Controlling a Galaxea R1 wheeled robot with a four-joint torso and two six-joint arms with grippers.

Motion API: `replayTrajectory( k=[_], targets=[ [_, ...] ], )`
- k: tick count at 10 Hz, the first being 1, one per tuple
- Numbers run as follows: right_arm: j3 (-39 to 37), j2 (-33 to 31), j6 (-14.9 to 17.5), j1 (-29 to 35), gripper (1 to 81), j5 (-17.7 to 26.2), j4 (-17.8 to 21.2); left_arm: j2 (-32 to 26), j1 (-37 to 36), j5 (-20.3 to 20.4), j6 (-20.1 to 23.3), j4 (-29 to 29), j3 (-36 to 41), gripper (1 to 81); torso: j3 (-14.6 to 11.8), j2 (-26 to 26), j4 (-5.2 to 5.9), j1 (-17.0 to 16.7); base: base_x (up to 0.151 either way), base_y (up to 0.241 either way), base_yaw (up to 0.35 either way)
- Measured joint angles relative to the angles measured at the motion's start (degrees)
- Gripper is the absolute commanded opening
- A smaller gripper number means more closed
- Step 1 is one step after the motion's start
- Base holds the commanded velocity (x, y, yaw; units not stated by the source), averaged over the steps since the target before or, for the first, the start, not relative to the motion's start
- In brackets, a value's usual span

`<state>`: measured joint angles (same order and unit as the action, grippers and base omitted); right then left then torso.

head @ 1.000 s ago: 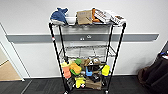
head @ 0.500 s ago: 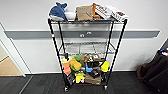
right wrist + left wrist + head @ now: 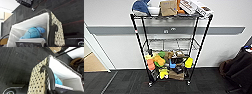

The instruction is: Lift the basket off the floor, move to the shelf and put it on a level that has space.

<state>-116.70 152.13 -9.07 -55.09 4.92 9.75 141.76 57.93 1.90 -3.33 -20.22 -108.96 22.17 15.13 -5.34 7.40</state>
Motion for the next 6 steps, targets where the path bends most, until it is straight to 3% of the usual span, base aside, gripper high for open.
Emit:
replayTrajectory(
  k=[2,6],
  targets=[
    [0.0,0.0,0.0,0.0,1.0,0.1,0.0,0.3,0.1,-0.1,0.0,0.0,-0.6,1.0,-0.9,-0.9,0.00,-0.5,0.000,0.000,0.000],
    [0.1,0.0,0.0,-0.5,1.0,0.1,0.0,0.5,1.2,0.0,0.0,0.0,-0.7,1.0,-7.4,-1.0,0.00,-0.7,0.000,0.000,0.000]
  ],
)
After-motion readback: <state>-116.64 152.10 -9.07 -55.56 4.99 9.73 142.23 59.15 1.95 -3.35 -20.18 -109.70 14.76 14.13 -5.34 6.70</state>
